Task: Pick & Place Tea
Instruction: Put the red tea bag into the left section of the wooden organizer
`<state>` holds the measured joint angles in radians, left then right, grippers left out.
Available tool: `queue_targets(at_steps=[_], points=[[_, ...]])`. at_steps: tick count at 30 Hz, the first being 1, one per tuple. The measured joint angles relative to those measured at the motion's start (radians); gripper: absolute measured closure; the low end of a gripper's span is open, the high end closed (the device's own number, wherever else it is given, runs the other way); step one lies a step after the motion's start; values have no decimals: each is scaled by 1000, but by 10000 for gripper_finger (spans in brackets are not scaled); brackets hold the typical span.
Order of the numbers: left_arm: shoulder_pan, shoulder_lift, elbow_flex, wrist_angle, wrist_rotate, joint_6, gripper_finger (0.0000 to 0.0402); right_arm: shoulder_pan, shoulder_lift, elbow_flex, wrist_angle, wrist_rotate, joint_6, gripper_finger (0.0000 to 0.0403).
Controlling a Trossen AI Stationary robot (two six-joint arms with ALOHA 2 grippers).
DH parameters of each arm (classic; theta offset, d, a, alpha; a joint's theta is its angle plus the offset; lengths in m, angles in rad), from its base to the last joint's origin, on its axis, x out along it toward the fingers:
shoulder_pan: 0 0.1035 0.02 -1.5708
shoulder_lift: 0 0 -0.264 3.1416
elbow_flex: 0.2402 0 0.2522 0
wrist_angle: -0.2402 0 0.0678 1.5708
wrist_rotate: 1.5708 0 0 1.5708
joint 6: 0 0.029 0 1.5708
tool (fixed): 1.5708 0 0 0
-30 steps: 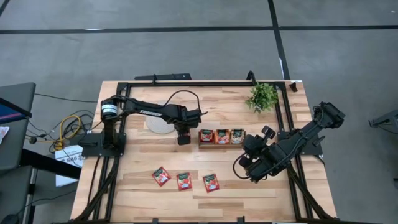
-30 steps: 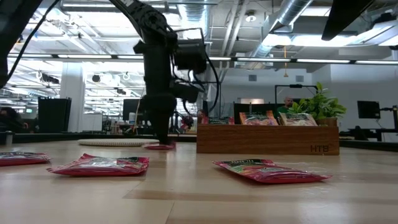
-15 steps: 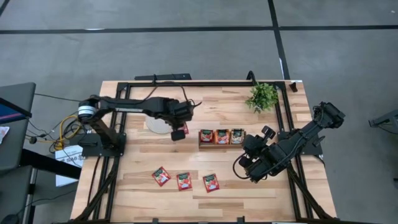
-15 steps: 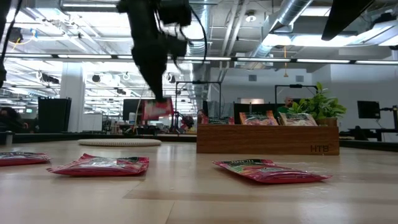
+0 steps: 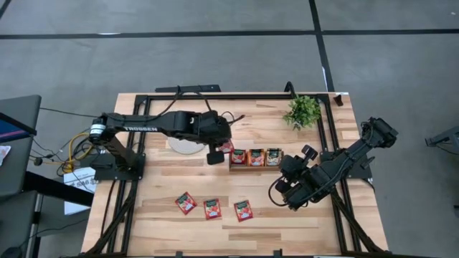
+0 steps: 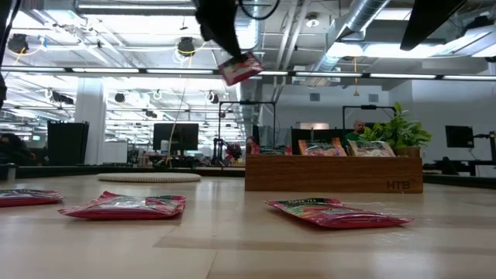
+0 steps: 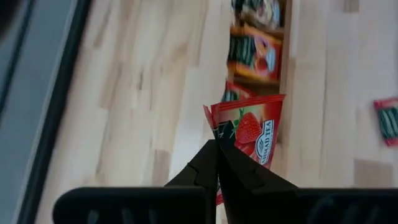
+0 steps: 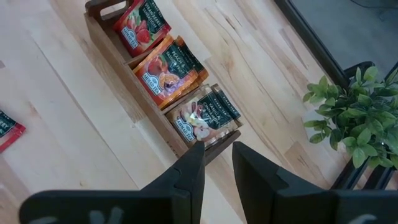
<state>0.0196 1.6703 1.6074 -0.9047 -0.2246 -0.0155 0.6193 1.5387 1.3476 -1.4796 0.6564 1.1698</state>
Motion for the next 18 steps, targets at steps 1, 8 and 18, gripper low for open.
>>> queue_targets(at_steps=[1,8,18], points=[[-10,13,17,3,-21,0,401,0,0,0,0,0,0,327],[-70,158,128,17,-155,46,401,0,0,0,0,0,0,327],[-118,295,156,17,-252,136,401,0,0,0,0,0,0,327]])
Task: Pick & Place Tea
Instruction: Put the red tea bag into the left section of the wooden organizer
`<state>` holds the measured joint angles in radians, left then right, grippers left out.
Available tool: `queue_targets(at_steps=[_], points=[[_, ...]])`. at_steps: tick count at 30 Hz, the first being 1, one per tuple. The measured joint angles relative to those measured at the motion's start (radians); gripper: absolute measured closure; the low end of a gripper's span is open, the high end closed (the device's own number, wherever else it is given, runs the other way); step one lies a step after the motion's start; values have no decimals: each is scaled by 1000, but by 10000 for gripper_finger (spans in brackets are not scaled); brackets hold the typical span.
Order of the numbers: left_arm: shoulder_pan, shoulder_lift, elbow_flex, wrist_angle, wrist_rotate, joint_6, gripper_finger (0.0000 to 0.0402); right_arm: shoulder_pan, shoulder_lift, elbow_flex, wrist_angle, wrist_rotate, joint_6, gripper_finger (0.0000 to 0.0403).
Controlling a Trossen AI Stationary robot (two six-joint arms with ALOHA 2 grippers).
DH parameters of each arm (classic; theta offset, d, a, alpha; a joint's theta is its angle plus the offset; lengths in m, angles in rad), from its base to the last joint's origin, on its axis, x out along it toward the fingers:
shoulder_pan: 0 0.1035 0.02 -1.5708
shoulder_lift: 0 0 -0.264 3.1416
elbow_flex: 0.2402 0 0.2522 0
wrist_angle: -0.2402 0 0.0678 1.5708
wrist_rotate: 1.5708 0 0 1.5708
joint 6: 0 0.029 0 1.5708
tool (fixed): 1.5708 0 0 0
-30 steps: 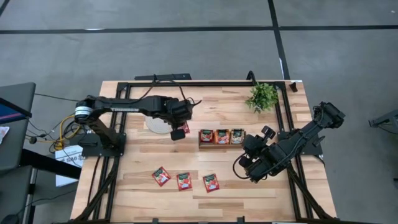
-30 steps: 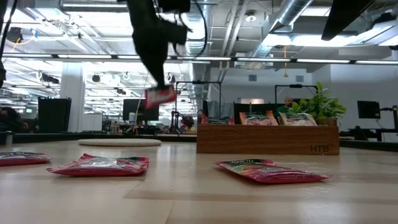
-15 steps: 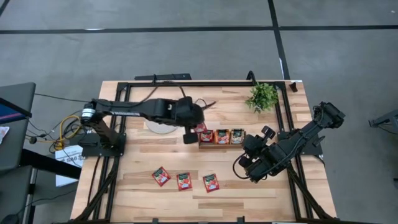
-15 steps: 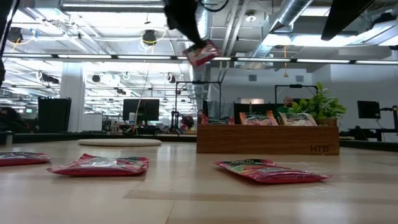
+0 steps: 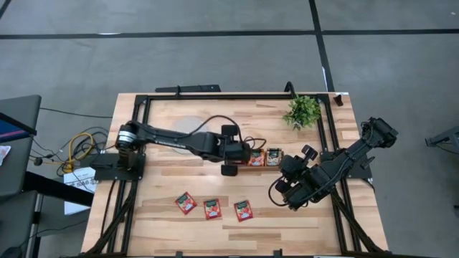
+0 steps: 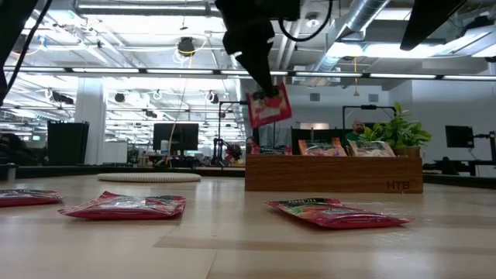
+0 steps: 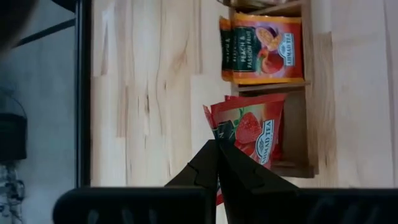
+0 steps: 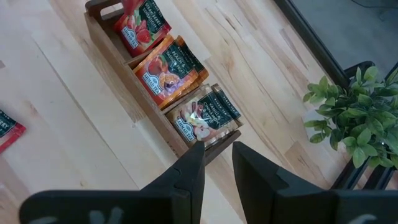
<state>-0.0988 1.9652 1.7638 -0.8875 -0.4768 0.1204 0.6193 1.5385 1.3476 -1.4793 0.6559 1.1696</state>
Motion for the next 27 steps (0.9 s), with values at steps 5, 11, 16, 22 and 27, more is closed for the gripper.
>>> queue_targets(at_steps=[5,11,16,22,27], points=[[-13,22,0,10,-11,9,401,0,0,0,0,0,-9,327],[-14,52,1,59,-17,49,401,0,0,0,4,0,-18,327],[-14,81,1,48,-18,57,401,0,0,0,12,0,-18,327],[-12,100,0,41,-26,76,401,2,0,0,18,0,-18,327],[-2,108,1,57,-27,75,401,2,0,0,18,0,-18,327]])
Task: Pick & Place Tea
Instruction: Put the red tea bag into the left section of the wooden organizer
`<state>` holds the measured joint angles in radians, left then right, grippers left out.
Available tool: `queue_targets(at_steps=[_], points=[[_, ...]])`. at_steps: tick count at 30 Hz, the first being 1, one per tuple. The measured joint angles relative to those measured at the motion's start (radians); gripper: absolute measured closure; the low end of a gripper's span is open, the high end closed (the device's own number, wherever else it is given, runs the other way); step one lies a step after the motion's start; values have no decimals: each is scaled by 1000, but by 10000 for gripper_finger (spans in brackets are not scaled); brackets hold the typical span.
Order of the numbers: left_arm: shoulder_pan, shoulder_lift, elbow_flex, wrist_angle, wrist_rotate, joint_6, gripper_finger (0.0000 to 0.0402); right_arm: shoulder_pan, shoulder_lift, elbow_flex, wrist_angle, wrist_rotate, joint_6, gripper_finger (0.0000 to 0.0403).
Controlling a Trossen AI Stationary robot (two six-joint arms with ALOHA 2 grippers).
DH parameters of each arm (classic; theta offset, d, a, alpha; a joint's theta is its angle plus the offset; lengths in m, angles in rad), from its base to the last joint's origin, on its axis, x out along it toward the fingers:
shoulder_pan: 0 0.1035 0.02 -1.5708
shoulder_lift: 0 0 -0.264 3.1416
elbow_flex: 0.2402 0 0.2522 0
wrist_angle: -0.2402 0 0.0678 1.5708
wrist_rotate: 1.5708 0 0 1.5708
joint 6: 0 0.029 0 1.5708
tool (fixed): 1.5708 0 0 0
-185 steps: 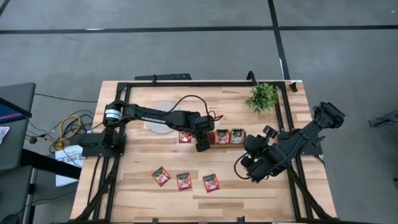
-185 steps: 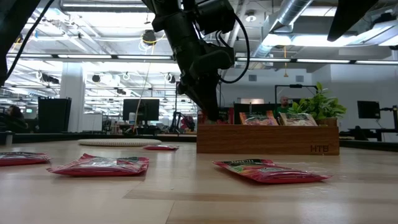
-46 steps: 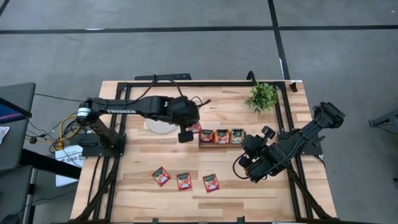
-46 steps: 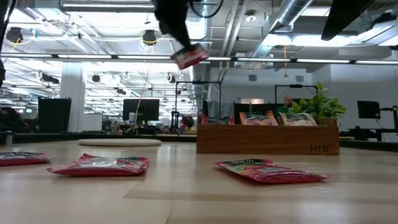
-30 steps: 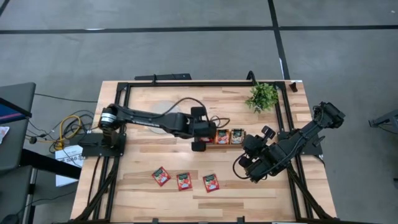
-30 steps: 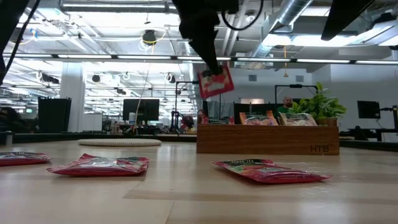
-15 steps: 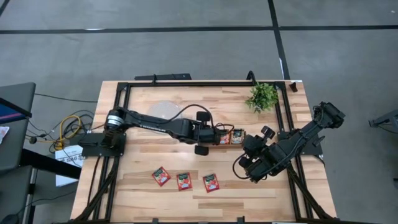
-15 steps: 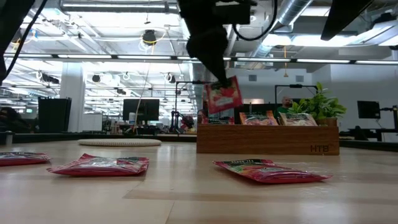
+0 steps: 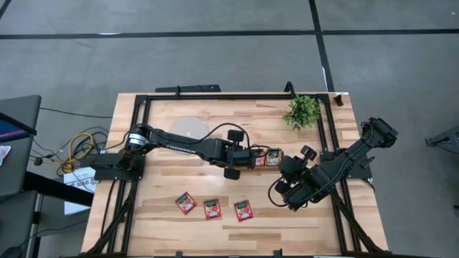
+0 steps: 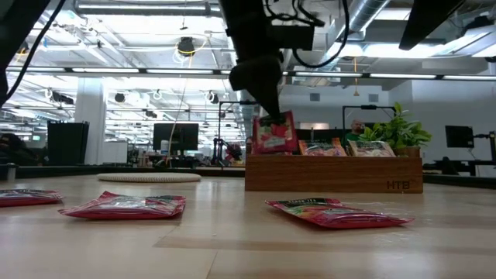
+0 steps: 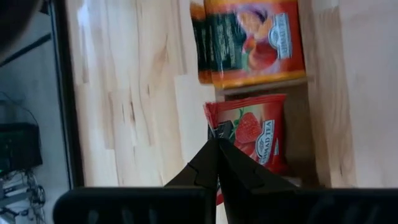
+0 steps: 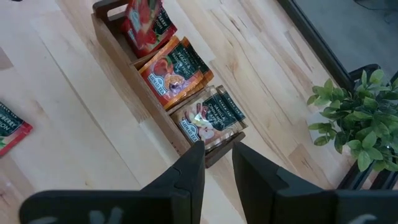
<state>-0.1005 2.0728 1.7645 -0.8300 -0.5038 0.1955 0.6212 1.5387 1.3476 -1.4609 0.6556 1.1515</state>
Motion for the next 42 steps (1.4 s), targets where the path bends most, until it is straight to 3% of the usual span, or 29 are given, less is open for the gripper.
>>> queue_targets(at_steps=[34,42], points=[[16,11,-1,16,9,-7,401,0,0,0,3,-2,-11,327],[16,10,-1,-13,9,-1,372,0,0,0,4,-2,-23,327]])
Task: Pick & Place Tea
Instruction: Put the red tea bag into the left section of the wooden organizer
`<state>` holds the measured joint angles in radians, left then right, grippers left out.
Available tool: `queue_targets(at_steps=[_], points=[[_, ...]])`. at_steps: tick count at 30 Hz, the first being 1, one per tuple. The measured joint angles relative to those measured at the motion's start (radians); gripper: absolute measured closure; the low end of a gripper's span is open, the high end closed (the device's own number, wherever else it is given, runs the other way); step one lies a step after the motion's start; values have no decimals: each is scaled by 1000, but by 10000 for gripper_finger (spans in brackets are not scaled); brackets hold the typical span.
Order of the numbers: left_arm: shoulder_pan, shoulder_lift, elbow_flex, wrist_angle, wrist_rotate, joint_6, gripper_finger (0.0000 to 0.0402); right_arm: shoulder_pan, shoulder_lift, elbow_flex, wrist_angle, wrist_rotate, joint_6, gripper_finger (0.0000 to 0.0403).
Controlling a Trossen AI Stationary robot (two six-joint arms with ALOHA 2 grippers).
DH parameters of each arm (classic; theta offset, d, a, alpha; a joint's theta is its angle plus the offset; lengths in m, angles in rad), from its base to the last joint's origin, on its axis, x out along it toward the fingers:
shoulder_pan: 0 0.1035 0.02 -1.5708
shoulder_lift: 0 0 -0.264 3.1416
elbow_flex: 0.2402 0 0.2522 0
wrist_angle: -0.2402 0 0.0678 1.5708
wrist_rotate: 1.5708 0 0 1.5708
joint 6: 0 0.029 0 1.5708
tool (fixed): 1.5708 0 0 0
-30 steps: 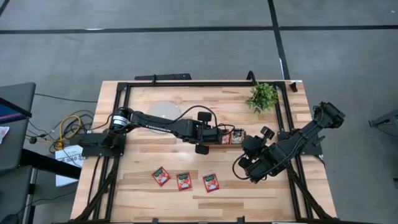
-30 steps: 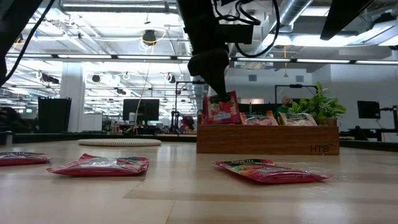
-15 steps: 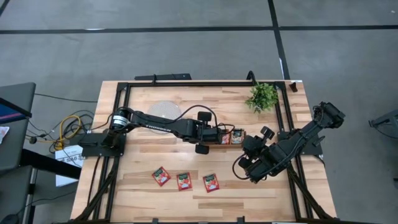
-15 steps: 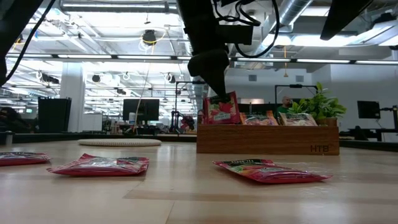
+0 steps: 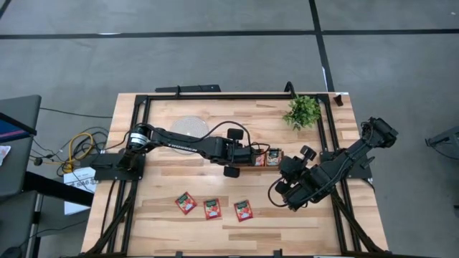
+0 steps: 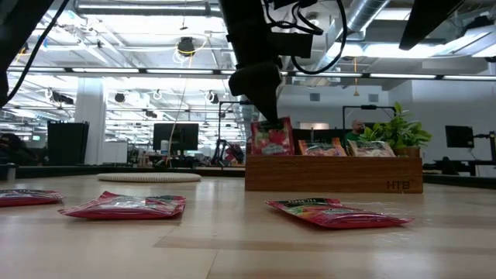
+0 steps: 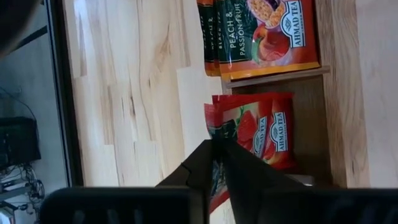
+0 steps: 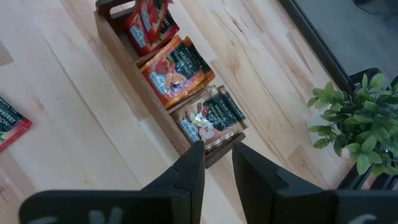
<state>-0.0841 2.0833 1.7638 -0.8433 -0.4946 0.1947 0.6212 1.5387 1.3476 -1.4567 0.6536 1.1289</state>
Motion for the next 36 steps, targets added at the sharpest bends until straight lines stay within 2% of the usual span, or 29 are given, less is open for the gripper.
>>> queue_targets(at_steps=[11,15,20,22,26,28,30,36], points=[[6,-1,0,0,-6,1,299,0,0,0,4,-1,-4,327],[6,-2,1,-11,-111,1,291,0,0,0,7,-2,-4,327],[-1,-10,79,-276,-134,-54,292,0,0,0,7,-2,-4,327],[-8,-10,123,-420,-56,-128,293,0,0,0,7,-2,-4,327],[-8,-23,157,-598,275,-256,294,0,0,0,7,-3,-5,327],[-10,-38,153,-630,397,-316,294,0,0,0,7,-2,-12,327],[-21,-51,145,-642,431,-389,294,0,0,0,7,-3,-13,327],[-63,-92,65,-613,433,-549,294,4,0,0,17,-4,-31,327]])
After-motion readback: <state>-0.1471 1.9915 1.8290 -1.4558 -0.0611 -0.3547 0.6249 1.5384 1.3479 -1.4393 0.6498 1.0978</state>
